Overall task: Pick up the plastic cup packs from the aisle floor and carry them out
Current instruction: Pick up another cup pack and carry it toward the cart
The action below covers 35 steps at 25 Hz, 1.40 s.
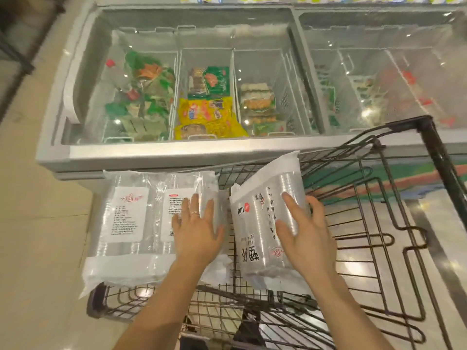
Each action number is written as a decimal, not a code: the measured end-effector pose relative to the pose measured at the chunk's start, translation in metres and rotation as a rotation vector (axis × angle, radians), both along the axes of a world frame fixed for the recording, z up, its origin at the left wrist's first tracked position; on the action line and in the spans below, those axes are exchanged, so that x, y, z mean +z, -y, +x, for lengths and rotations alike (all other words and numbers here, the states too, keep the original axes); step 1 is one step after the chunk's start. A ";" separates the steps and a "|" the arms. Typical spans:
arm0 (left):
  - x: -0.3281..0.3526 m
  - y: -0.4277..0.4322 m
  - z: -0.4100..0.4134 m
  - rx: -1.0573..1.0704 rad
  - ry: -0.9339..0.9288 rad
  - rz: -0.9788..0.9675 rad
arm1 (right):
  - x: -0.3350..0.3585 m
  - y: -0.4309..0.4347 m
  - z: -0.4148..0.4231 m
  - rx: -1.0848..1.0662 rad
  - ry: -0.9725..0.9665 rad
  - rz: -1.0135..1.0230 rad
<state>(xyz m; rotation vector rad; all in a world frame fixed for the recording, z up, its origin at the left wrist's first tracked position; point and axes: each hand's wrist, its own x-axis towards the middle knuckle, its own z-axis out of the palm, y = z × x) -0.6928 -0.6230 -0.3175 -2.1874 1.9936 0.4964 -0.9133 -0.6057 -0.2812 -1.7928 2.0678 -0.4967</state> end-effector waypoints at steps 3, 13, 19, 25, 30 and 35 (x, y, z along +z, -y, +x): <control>-0.008 -0.001 0.003 0.019 -0.013 -0.059 | -0.044 0.011 0.027 -0.046 -0.059 -0.002; -0.018 -0.004 0.008 0.043 -0.078 -0.140 | -0.132 0.010 0.073 0.040 -0.088 0.263; 0.003 -0.002 0.018 0.053 -0.245 -0.129 | -0.082 0.022 0.063 0.086 -0.097 0.130; 0.073 0.001 0.054 0.088 -0.128 -0.274 | 0.022 0.059 0.078 0.225 -0.146 -0.029; 0.155 -0.016 0.118 0.173 0.011 -0.425 | 0.115 0.068 0.133 0.424 -0.189 -0.154; 0.227 -0.076 0.196 0.352 0.145 -0.553 | 0.193 0.040 0.228 0.665 -0.257 -0.284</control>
